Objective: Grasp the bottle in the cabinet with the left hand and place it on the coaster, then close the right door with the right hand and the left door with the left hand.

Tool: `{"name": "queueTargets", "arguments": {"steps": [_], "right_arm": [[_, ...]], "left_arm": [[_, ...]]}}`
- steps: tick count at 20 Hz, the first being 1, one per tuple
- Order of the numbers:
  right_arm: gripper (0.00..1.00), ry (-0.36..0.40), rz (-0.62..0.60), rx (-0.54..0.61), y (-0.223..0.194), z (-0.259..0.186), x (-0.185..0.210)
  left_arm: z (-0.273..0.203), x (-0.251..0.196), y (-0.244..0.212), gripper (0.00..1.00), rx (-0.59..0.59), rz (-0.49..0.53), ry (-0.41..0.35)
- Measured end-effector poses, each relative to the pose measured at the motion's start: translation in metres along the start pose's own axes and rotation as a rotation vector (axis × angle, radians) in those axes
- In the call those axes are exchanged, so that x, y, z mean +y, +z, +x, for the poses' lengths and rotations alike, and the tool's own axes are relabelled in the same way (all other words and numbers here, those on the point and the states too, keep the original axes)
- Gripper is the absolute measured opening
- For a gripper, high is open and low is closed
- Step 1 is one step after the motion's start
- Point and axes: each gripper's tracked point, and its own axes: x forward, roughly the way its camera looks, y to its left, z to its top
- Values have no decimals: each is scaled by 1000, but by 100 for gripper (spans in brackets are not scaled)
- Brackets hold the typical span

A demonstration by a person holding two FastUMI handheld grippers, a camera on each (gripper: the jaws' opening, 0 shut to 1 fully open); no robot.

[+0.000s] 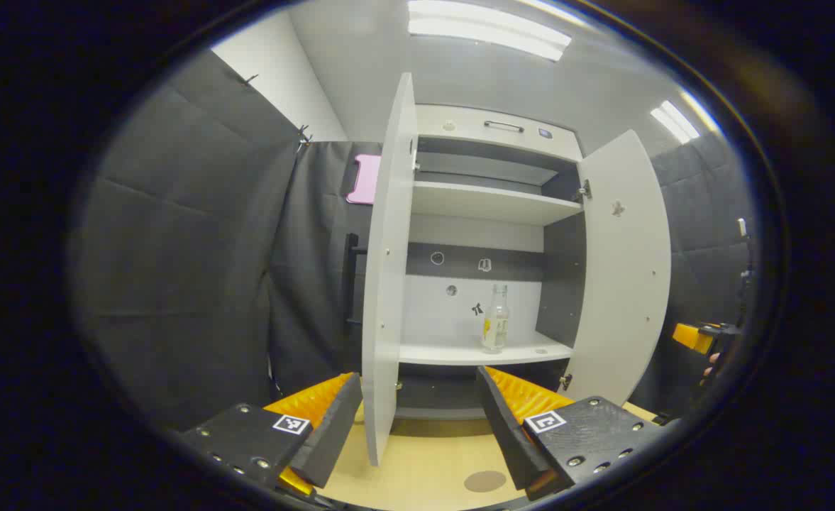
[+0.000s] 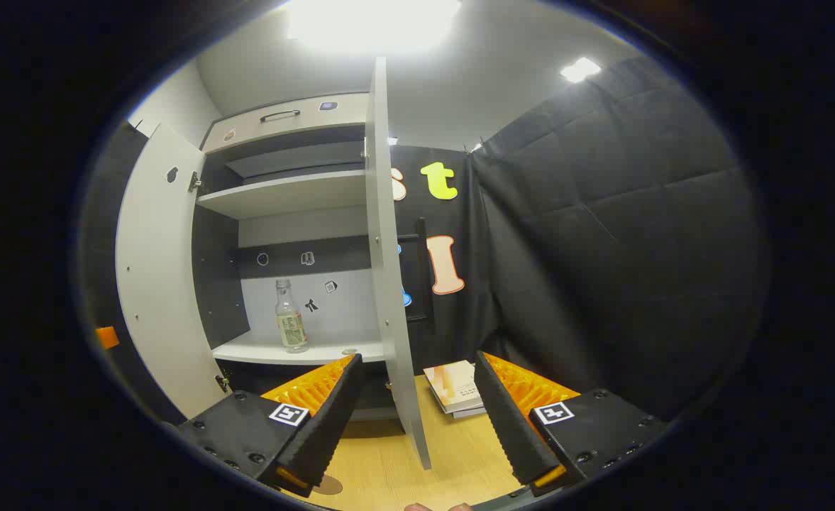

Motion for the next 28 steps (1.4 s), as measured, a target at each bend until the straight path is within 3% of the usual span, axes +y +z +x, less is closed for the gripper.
{"name": "queueTargets", "arguments": {"steps": [7,10,11,15,16,18,21,25,26,28], "right_arm": [[99,10,18,-1,-3,-9,1],[95,-30,6,5,-6,-13,-11],[99,-41,4,6,-7,-13,-15],[99,-78,-4,14,-5,-13,-29],[95,-88,-3,14,-4,-12,-32],[99,-108,1,9,-2,-9,-40],[99,-134,11,5,1,-3,-52],[99,-187,8,33,-1,12,-77],[94,-201,10,35,1,16,-85],[95,-232,24,26,5,26,-100]], "left_arm": [[-6,-2,2,93,-5,35,-5],[-2,-6,1,94,-4,48,-5],[-1,-9,0,94,-4,53,-13],[15,-21,-3,94,15,44,-54],[20,-24,-3,94,18,40,-65],[30,-31,-1,94,21,35,-79],[46,-34,13,94,-16,88,-47],[75,-69,23,94,-31,64,-133],[82,-71,28,94,-48,71,-127],[100,-80,35,94,-70,84,-131]]}}
